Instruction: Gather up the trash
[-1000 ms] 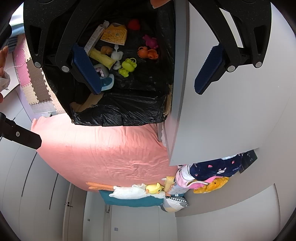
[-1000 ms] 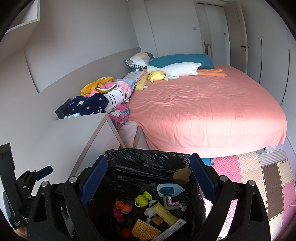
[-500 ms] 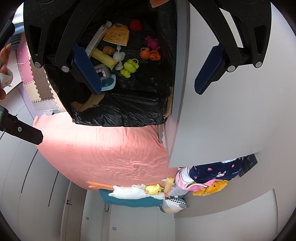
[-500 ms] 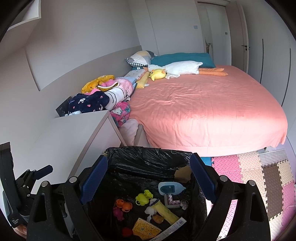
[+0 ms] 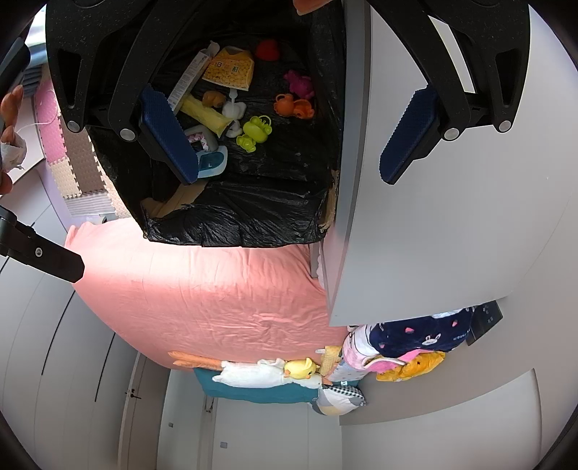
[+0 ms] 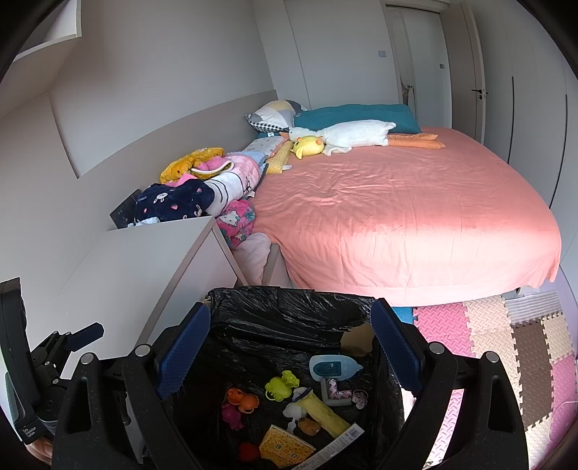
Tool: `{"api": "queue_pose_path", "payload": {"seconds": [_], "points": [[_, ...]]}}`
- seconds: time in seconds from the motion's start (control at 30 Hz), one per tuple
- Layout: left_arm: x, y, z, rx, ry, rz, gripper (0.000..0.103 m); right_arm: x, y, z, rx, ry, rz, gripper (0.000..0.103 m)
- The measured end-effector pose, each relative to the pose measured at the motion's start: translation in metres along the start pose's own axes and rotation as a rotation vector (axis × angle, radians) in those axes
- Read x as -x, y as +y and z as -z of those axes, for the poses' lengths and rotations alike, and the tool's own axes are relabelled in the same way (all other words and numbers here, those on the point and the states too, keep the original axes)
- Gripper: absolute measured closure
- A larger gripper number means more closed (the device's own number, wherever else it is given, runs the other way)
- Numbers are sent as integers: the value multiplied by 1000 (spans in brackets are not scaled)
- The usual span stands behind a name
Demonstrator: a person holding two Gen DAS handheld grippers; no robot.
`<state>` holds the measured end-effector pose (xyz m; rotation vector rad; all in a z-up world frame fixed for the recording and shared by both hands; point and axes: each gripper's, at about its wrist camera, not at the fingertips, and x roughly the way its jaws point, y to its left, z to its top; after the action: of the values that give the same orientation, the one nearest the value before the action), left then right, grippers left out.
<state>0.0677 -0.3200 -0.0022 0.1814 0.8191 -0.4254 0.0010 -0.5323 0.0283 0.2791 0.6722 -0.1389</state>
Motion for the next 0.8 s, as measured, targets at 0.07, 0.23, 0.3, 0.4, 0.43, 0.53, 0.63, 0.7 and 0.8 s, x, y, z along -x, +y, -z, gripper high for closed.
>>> {"api": "queue_pose_path", "payload": {"seconds": [0.07, 0.23, 0.3, 0.4, 0.43, 0.53, 0.63, 0.7, 0.8], "points": [[0, 0, 0, 0, 1, 0, 6, 0, 0, 0, 1, 1, 0, 13], [1, -1, 0, -1, 1, 1, 6, 0, 0, 0, 0, 1, 1, 13], [1, -1, 0, 0, 2, 1, 6, 0, 0, 0, 0, 0, 0, 13], [1, -1, 0, 3, 5, 7, 6, 0, 0, 0, 0, 2, 1, 13], [0, -1, 1, 4, 6, 8, 6, 0, 1, 0, 0, 2, 1, 13], [0, -2, 1, 3, 6, 6, 6, 0, 1, 0, 0, 2, 0, 13], [0, -1, 1, 2, 6, 2, 6, 0, 1, 0, 0, 3, 1, 13], [0, -1, 1, 3, 5, 2, 6, 0, 1, 0, -1, 4, 1, 13], [0, -1, 1, 5, 4, -1, 6, 1, 1, 0, -2, 3, 2, 13]]}}
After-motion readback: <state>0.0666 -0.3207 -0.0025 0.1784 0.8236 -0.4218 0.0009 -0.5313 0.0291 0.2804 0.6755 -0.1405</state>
